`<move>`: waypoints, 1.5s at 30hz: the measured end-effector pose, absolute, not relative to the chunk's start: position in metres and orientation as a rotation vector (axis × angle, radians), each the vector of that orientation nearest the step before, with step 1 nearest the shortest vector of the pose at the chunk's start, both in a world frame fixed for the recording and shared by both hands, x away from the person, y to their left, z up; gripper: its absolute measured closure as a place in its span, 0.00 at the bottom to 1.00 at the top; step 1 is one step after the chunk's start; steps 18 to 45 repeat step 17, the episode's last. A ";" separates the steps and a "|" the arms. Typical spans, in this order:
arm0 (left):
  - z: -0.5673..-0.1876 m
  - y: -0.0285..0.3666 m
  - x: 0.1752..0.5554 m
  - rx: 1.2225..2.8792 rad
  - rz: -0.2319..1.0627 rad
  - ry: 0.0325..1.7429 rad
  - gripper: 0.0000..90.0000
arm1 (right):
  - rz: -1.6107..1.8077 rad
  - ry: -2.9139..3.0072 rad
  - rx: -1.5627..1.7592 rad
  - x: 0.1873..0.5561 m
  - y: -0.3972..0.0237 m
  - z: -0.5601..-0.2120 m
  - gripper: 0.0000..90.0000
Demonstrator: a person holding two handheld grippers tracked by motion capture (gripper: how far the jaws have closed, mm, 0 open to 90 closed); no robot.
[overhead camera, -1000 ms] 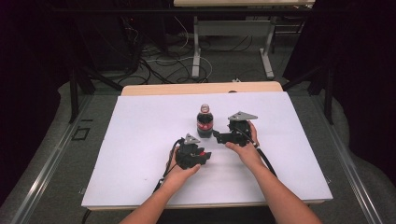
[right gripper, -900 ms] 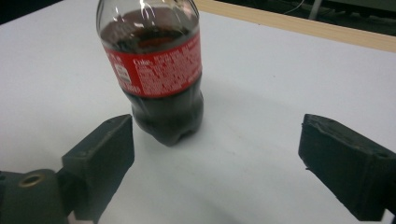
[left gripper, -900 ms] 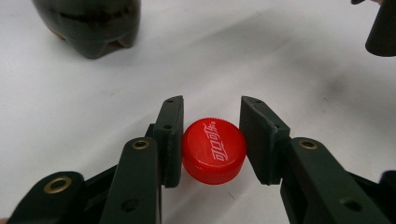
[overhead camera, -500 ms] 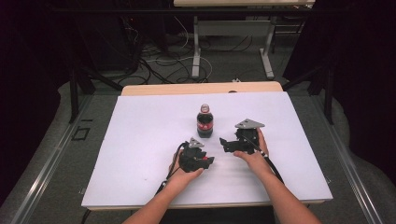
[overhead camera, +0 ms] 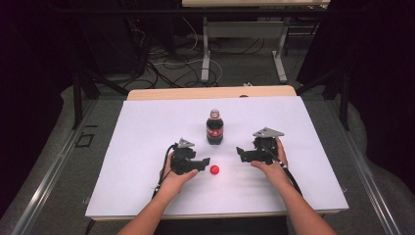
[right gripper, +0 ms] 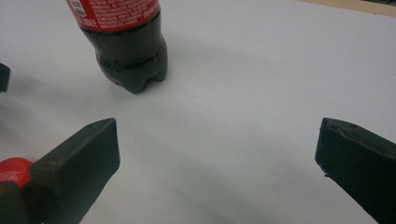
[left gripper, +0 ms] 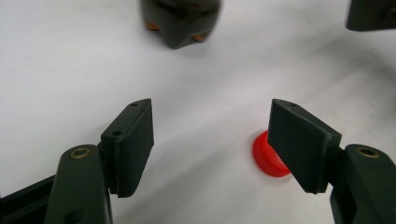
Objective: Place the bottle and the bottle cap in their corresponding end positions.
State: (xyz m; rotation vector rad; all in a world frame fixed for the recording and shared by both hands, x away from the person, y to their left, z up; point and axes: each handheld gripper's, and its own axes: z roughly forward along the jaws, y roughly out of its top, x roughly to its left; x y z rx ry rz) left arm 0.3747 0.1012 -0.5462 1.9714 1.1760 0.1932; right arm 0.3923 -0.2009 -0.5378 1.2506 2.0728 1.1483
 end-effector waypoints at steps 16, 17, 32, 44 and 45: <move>-0.532 0.187 0.379 1.858 0.406 1.212 0.23 | 1.155 2.047 1.292 0.386 -0.216 -0.540 0.00; -0.533 0.191 0.379 1.839 0.398 1.225 0.20 | 1.156 2.043 1.298 0.385 -0.217 -0.541 0.00; -0.533 0.191 0.379 1.839 0.398 1.225 0.20 | 1.156 2.043 1.298 0.385 -0.217 -0.541 0.00; -0.533 0.191 0.379 1.839 0.398 1.225 0.20 | 1.156 2.043 1.298 0.385 -0.217 -0.541 0.00; -0.533 0.191 0.379 1.839 0.398 1.225 0.20 | 1.156 2.043 1.298 0.385 -0.217 -0.541 0.00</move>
